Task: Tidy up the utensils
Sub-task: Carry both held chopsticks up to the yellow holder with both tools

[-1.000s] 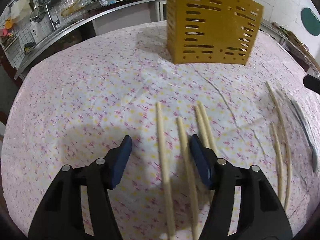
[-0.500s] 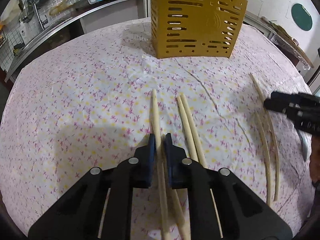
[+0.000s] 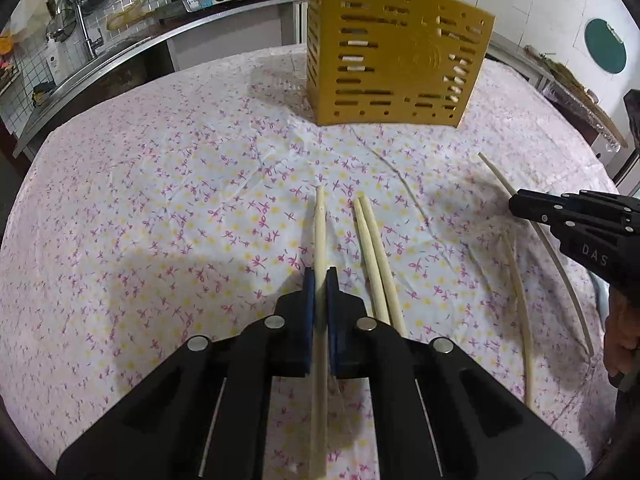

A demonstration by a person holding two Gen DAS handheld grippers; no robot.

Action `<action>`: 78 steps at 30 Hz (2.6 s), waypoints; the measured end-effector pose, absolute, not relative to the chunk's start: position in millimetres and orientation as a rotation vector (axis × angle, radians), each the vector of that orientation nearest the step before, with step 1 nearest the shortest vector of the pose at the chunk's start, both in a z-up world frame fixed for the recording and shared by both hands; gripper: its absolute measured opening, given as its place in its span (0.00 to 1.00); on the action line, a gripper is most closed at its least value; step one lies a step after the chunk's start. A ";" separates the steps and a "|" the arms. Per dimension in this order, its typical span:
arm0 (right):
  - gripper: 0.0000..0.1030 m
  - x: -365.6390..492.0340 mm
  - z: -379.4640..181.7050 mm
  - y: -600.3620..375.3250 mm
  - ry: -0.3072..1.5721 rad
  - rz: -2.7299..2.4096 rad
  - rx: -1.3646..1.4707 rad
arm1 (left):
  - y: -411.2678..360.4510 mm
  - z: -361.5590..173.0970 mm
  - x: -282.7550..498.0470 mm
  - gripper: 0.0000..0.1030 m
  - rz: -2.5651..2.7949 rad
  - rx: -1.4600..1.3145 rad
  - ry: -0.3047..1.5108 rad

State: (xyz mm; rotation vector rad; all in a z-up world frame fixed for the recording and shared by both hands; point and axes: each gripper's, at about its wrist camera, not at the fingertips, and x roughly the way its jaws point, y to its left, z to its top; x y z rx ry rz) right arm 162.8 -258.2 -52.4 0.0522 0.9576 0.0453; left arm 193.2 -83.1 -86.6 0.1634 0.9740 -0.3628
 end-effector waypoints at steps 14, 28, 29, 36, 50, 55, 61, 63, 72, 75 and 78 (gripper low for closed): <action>0.06 147.9 9.6 -286.1 0.762 0.059 0.159 | -71.1 -25.2 193.3 0.04 -0.401 0.038 0.821; 0.06 144.5 27.4 -289.9 0.722 0.060 0.159 | -63.7 -0.9 196.1 0.04 -0.403 -0.002 0.791; 0.06 143.9 27.8 -290.2 0.721 0.060 0.160 | -63.1 -0.1 196.4 0.04 -0.401 -0.003 0.790; 0.06 142.5 28.4 -291.8 0.719 0.058 0.161 | -60.9 2.7 195.1 0.04 -0.395 -0.002 0.781; 0.06 140.3 34.9 -294.1 0.707 0.059 0.162 | -58.5 11.5 192.8 0.04 -0.380 0.001 0.758; 0.06 141.1 37.0 -295.5 0.706 0.057 0.159 | -60.6 9.1 195.6 0.04 -0.377 0.020 0.774; 0.06 139.6 41.3 -296.8 0.695 0.055 0.159 | -61.8 9.5 195.2 0.04 -0.379 0.020 0.775; 0.06 139.0 43.5 -297.3 0.687 0.061 0.165 | -61.8 10.9 194.5 0.04 -0.384 0.018 0.769; 0.06 140.4 88.5 -298.3 0.526 0.115 0.171 | -77.6 57.0 203.7 0.04 -0.405 0.029 0.668; 0.06 149.3 109.2 -297.9 0.468 0.124 0.171 | -89.7 83.1 214.2 0.04 -0.417 0.035 0.613; 0.06 160.7 130.4 -301.2 0.393 0.143 0.184 | -101.3 108.7 229.1 0.04 -0.450 0.006 0.552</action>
